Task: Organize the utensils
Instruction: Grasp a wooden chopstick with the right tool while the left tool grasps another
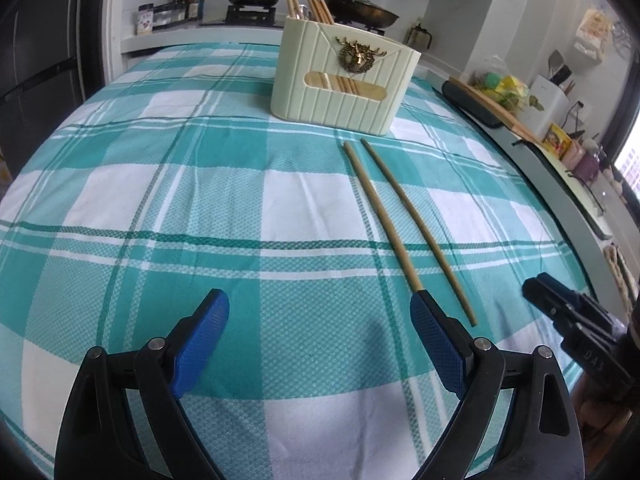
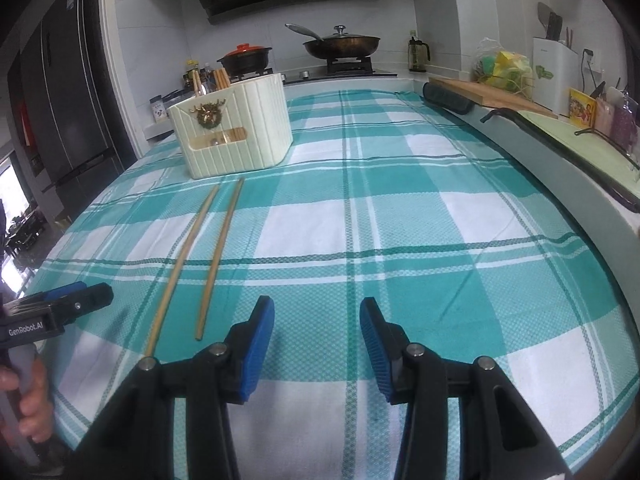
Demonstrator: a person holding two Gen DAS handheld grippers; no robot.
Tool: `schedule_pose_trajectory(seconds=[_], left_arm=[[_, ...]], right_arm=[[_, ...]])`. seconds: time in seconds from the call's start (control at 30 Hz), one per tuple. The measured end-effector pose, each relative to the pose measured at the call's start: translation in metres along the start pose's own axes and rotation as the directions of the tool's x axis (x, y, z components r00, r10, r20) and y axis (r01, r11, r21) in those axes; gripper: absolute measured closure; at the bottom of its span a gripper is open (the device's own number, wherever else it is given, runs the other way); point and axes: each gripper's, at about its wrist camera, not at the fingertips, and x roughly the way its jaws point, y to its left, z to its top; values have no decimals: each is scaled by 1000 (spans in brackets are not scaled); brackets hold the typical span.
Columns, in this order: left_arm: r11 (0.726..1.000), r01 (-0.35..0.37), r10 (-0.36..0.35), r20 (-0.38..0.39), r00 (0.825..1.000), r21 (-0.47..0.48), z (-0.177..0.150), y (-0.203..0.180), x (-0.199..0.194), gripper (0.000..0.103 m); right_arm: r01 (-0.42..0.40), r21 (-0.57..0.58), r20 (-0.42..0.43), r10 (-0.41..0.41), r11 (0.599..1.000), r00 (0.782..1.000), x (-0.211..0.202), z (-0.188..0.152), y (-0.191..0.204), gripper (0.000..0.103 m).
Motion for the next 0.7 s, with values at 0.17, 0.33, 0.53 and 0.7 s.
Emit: schedule_pose_trajectory(seconds=[0.17,0.33,0.53,0.7], left_arm=[[994,-34,40,-62,997,104,23,-34,17,10],[982,-100,115,-86,990,162,28,-47,47,16],[982,-123,136,-86,987,141,32,-45,60,33],[983,-121,129,-51,990,135,32,-39,55,77]], right_arm=[[-120,-60,-52,117,991,992,15,16,24,64],[-167,-127,-121,151,978,981,32,20,40,78],[-182,-128,-129,166,975,978,25,10,35,78],[-190,-145,-133,171,971,976,29,12,41,78]])
